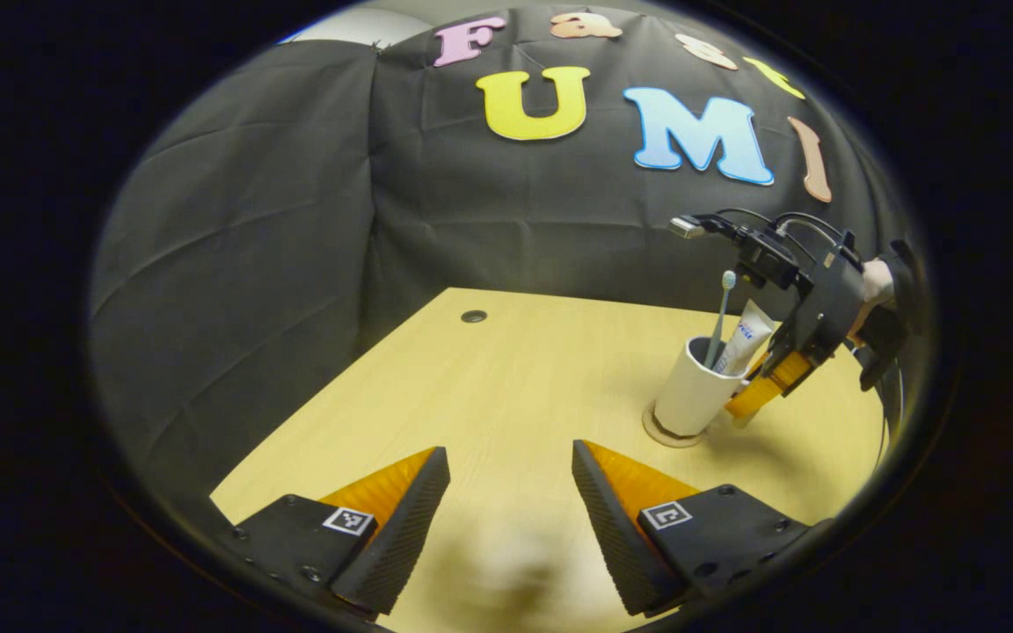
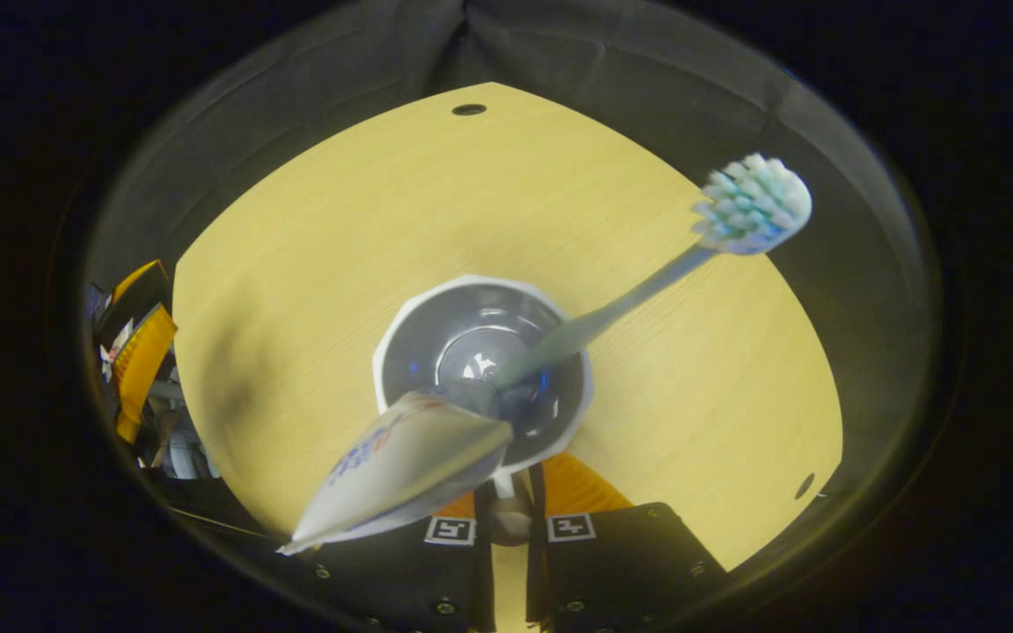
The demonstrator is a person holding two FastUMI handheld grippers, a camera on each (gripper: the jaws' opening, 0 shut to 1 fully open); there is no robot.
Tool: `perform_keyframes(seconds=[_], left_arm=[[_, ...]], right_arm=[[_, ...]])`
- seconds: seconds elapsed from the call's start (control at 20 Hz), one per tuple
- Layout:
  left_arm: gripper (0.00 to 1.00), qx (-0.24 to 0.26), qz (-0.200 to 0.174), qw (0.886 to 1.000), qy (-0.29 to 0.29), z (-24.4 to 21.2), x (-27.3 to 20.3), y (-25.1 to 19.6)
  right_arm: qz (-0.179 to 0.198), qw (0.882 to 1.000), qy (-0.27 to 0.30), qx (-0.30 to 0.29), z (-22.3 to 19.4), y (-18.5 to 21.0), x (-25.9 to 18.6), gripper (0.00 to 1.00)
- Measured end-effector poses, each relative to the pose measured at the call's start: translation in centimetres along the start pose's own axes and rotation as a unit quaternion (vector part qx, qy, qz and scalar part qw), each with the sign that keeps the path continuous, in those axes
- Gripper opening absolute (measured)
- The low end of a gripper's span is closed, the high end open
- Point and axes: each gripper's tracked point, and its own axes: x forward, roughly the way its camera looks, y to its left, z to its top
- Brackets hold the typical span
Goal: Put the toothbrush and toothpaste on the desktop into the cup, then pick up the cup and place it on the coaster on the desktop.
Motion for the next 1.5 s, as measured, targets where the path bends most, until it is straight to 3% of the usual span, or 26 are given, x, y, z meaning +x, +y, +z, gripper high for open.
perform_keyframes(seconds=[0.4,0.6,1.0,1.5], left_arm=[[0.95,-0.011,0.006,1.000,0.004,-0.2,-0.1,0.1],[0.95,-0.007,-0.001,1.000,0.003,0.2,-0.2,-0.5],[0.95,0.002,-0.015,1.000,0.000,0.8,0.1,-1.7],[0.95,0.033,-0.073,0.997,-0.011,2.9,1.0,-6.5]], right_arm=[[-0.002,1.000,0.015,0.003,0.3,0.5,1.0,0.15],[0.019,0.999,0.012,0.026,0.6,-0.1,0.1,0.29],[0.015,1.000,-0.009,0.017,0.8,0.2,-1.6,0.28],[0.003,0.998,-0.059,0.031,0.1,-0.1,-5.8,0.29]])
